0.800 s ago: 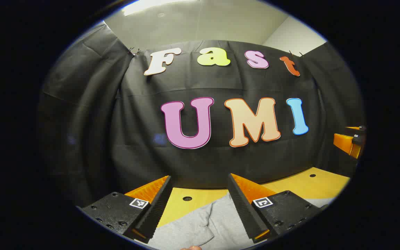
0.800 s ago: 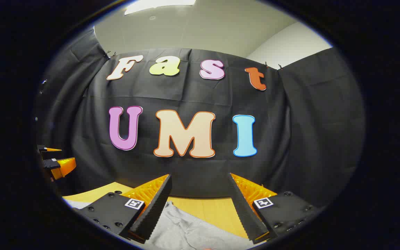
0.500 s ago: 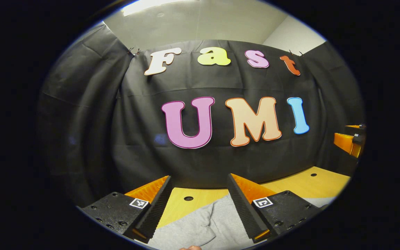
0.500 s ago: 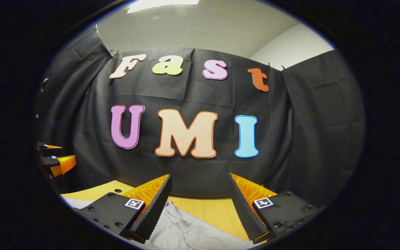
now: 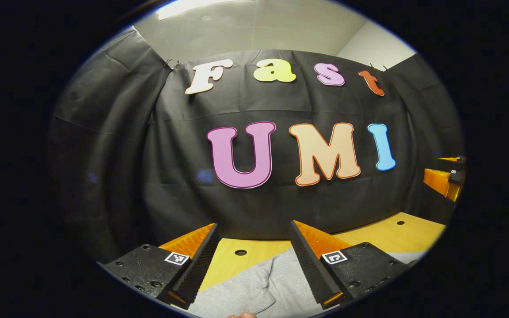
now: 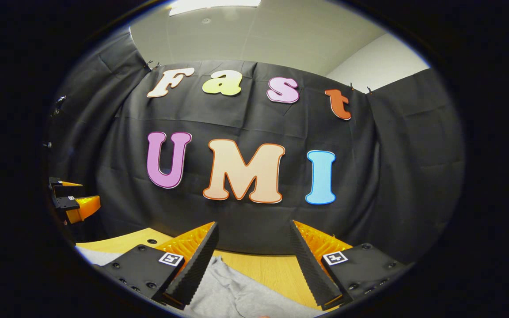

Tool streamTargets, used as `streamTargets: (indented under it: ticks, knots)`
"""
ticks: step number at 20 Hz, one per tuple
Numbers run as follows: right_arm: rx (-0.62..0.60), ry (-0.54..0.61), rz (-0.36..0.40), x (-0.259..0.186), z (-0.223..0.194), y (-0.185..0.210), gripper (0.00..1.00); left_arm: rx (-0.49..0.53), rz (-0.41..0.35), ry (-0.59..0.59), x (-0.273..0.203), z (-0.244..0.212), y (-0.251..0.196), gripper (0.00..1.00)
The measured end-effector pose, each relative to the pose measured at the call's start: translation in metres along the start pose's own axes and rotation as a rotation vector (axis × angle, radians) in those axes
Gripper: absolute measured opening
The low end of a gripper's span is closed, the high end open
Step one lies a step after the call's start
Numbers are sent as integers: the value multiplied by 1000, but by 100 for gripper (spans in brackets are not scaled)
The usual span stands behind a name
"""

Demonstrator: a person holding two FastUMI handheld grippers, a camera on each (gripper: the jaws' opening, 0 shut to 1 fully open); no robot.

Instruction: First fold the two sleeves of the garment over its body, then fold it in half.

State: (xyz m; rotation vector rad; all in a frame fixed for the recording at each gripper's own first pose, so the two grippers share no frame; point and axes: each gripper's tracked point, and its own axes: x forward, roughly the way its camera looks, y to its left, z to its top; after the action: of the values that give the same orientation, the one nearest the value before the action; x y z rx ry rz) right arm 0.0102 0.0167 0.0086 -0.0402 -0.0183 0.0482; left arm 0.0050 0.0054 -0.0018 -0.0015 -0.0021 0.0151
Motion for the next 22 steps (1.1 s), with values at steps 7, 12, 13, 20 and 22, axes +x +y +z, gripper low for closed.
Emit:
streamTargets:
  ticks: [7,12,13,20,22]
  knots:
    - [5,6,-9,0,-2,-5,98,1,0,-9,1,3,-1,94]
    - [-9,21,-30,0,-5,-24,98,-2,-8,1,2,0,-4,93]
    - [-13,26,-50,2,-7,-34,98,-2,-11,-2,2,2,-5,93]
    - [-58,74,-184,-3,-25,-115,99,-18,-44,16,8,-5,-18,93]
    - [-73,99,-213,-6,-35,-135,99,-21,-50,22,7,-7,-22,93]
